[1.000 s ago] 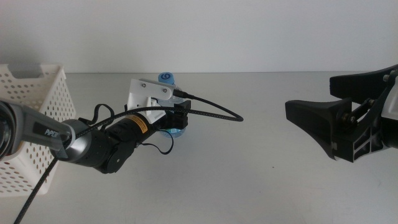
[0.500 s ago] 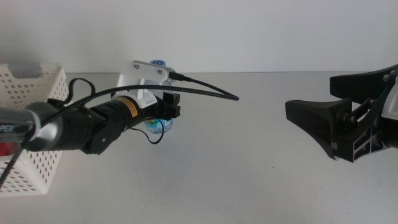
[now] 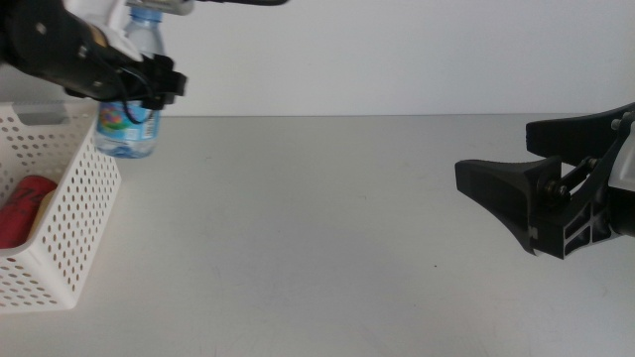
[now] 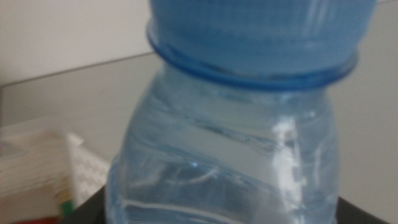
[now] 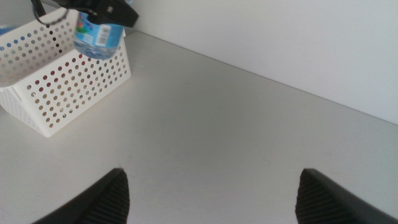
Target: Use arms to grab the bottles and put them into the dustbin to the left of the table.
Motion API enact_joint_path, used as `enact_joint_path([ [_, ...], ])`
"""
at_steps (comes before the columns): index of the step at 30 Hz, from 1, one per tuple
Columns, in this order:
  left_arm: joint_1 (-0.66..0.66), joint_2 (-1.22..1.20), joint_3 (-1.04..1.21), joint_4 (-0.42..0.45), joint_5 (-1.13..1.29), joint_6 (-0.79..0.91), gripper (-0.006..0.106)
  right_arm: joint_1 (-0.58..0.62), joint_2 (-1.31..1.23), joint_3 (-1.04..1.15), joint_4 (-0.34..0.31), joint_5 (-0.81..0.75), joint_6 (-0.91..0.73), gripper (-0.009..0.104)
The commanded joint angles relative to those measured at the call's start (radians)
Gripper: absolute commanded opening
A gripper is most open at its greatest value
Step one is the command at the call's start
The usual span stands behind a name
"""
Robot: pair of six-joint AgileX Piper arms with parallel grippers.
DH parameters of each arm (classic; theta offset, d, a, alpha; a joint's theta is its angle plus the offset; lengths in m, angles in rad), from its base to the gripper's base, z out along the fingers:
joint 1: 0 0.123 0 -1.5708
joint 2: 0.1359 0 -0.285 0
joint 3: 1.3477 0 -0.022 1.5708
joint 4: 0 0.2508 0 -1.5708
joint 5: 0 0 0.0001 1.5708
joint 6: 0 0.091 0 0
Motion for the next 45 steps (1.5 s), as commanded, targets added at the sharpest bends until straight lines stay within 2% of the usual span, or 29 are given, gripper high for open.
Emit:
enact_joint_path([
  [1, 0.072, -0.05, -0.11, -0.08, 0.094, 0.168, -0.002, 0.003, -0.009, -0.025, -0.012, -0.064, -0.012, 0.075],
  [4, 0.16, -0.049, -0.176, -0.112, 0.222, 0.286, -0.002, 0.003, -0.009, -0.025, -0.012, -0.064, -0.012, 0.075],
  [10, 0.331, -0.018, -0.246, -0.112, 0.336, 0.3, -0.002, 0.003, -0.009, -0.025, -0.012, -0.064, -0.013, 0.075],
  [16, 0.423, 0.051, -0.248, -0.123, 0.388, 0.328, -0.002, 0.003, -0.009, -0.025, -0.012, -0.064, -0.013, 0.075],
  [26, 0.441, 0.222, -0.248, -0.153, 0.42, 0.331, -0.002, 0.003, -0.009, -0.025, -0.012, -0.064, -0.013, 0.075],
  [33, 0.441, 0.312, -0.248, -0.133, 0.417, 0.322, 0.001, 0.003, -0.009, -0.025, -0.012, -0.064, -0.013, 0.075],
  [37, 0.441, 0.33, -0.246, -0.137, 0.423, 0.322, 0.012, 0.003, -0.009, -0.025, -0.012, -0.064, -0.013, 0.075],
  [40, 0.441, 0.335, -0.246, -0.142, 0.422, 0.322, 0.03, 0.003, -0.009, -0.025, -0.012, -0.064, -0.013, 0.075],
  [43, 0.441, 0.336, -0.246, -0.148, 0.423, 0.322, 0.053, 0.003, -0.009, -0.025, -0.012, -0.064, -0.013, 0.075],
  [44, 0.441, 0.334, -0.251, -0.151, 0.431, 0.322, 0.077, 0.003, -0.009, -0.025, -0.012, -0.064, -0.013, 0.075],
  [45, 0.441, 0.333, -0.259, -0.151, 0.442, 0.317, 0.084, 0.003, -0.009, -0.025, -0.012, -0.064, -0.013, 0.075],
])
